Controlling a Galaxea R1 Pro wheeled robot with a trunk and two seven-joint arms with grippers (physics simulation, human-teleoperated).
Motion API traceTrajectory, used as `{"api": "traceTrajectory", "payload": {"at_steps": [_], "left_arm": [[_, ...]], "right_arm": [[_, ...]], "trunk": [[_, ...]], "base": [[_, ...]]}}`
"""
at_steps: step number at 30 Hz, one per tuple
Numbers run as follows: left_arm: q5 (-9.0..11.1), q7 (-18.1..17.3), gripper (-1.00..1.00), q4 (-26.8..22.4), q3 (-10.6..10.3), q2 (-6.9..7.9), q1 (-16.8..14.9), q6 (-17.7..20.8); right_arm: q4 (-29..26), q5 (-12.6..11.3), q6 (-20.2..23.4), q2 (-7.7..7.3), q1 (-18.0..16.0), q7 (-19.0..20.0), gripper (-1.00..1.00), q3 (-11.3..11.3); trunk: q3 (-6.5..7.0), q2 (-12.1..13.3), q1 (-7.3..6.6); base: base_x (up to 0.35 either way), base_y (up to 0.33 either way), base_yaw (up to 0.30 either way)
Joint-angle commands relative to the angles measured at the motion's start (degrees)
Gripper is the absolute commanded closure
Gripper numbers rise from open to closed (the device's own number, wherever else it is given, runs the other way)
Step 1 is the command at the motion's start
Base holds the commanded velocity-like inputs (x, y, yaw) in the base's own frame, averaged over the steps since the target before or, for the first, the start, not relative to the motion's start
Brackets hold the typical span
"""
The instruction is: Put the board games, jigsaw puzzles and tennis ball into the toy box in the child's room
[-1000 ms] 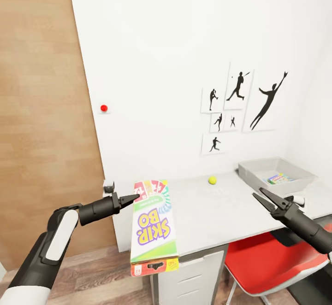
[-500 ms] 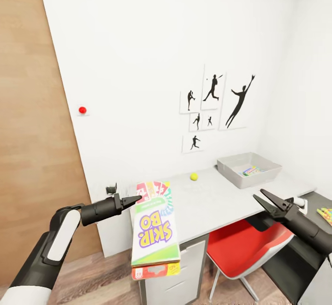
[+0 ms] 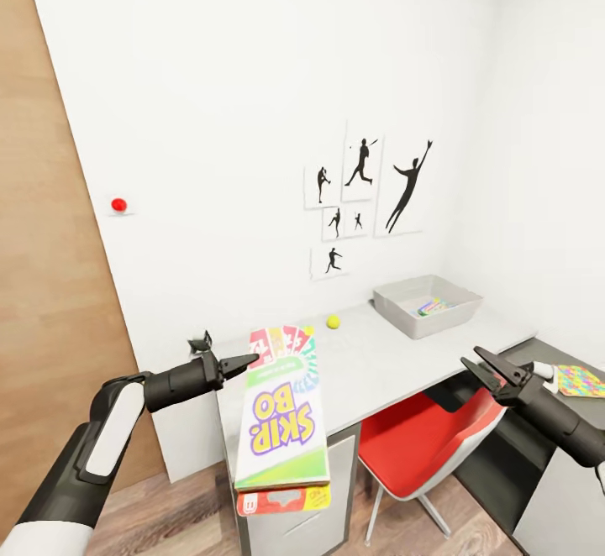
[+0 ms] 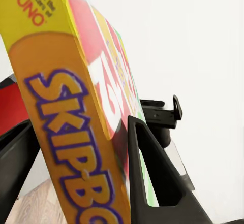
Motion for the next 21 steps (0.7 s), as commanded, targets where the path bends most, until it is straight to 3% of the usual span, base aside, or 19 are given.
{"api": "traceTrajectory", "payload": {"at_steps": [1,7,21], "left_arm": [[-0.2,-0.5,1.0,0.0,0.1,0.05,0.0,0.2],[0.0,-0.7,1.0,0.3,0.6,0.14,0.0,0.1],[-0.4,-0.6,1.0,1.3,0.7,0.43,0.0,0.1]], "right_arm": [[0.2,0.0,0.2,0.0,0.0,0.1,-1.0,0.0],[0.5,0.0,0.2,-0.07,0.0,0.0,-1.0,-0.1],[1.9,0.0,0.1,-0.13,0.0,-0.1,-1.0,-0.2]], "trunk": [[-0.02,0.0,0.02],[-0.01,0.0,0.02],[-0.01,0.0,0.02]], "base": [[0.0,0.0,-0.032],[0.0,0.0,-0.168],[0.0,0.0,-0.269]]}}
